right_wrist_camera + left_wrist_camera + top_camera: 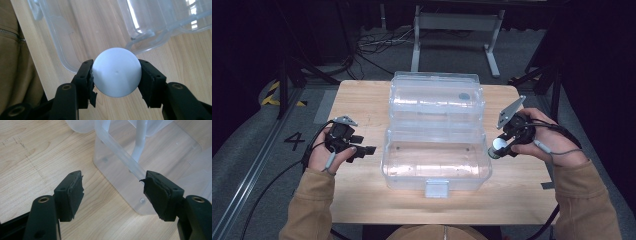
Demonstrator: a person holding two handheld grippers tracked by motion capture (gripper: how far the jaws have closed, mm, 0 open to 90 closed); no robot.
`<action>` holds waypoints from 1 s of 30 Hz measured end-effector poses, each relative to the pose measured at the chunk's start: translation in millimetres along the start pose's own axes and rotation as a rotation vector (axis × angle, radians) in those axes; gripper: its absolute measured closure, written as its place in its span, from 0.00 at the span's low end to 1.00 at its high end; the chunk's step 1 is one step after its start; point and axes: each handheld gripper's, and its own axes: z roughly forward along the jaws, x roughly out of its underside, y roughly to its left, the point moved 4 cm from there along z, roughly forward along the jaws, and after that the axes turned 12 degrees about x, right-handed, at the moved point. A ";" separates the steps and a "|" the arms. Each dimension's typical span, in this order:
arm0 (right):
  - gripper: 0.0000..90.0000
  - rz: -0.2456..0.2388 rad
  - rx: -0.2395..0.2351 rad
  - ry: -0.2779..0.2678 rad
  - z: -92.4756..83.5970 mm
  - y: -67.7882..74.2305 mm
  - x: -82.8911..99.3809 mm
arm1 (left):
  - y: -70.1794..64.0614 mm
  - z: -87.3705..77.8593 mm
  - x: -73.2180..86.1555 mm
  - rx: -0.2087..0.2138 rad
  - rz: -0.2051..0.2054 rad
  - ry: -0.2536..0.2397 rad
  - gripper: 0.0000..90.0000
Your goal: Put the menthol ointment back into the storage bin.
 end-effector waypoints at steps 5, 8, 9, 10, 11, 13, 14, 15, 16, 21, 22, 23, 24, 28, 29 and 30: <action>0.56 -0.023 -0.020 -0.003 0.7 6.0 -6.9 | 0.4 -0.3 0.1 -0.002 0.001 0.000 0.36; 0.56 -0.036 -0.031 -0.006 2.8 8.8 -9.9 | 0.6 -0.5 0.1 -0.002 0.002 -0.001 0.36; 0.56 -0.040 -0.033 -0.002 3.3 9.6 -10.6 | 0.5 -0.5 0.2 -0.002 0.002 -0.001 0.36; 0.56 -0.044 -0.034 -0.007 4.2 10.7 -11.5 | 0.5 -0.6 0.2 -0.002 0.002 -0.001 0.36; 0.56 -0.049 -0.035 -0.002 4.5 11.6 -11.9 | 0.5 -0.5 0.1 -0.002 0.002 -0.001 0.36; 0.56 -0.050 -0.038 -0.007 5.9 14.1 -13.7 | 0.4 -0.5 0.2 -0.003 0.000 0.000 0.36; 0.56 -0.059 -0.042 -0.007 6.6 14.5 -14.3 | 0.4 -0.5 0.2 -0.003 0.000 0.000 0.36; 0.56 -0.067 -0.045 -0.010 7.9 15.2 -15.2 | 0.3 -0.4 0.1 -0.002 0.001 -0.001 0.36; 0.56 -0.077 -0.049 -0.008 9.2 16.0 -15.7 | 0.2 -0.5 0.1 -0.002 0.000 -0.001 0.36; 0.56 -0.093 -0.065 -0.002 16.7 20.9 -18.0 | 0.3 -0.7 0.1 -0.002 0.001 -0.002 0.36; 0.56 -0.094 -0.068 0.002 17.9 21.7 -18.4 | 0.4 -0.7 0.1 -0.003 0.002 -0.002 0.36; 0.56 -0.099 -0.071 0.002 19.9 22.5 -19.0 | 0.4 -0.8 0.1 -0.003 0.002 -0.002 0.36; 0.56 -0.103 -0.072 0.001 21.3 23.0 -19.5 | 0.4 -0.8 0.1 -0.003 0.002 -0.002 0.36; 0.56 -0.113 -0.082 0.005 26.3 25.0 -21.0 | 0.7 -1.0 0.0 -0.005 0.002 -0.005 0.36; 0.56 -0.109 -0.083 0.010 27.5 26.2 -21.2 | 0.7 -1.1 0.1 -0.004 0.004 -0.003 0.36; 0.56 -0.121 -0.085 0.009 29.1 26.2 -21.6 | 0.5 -1.0 0.1 -0.004 0.000 -0.005 0.36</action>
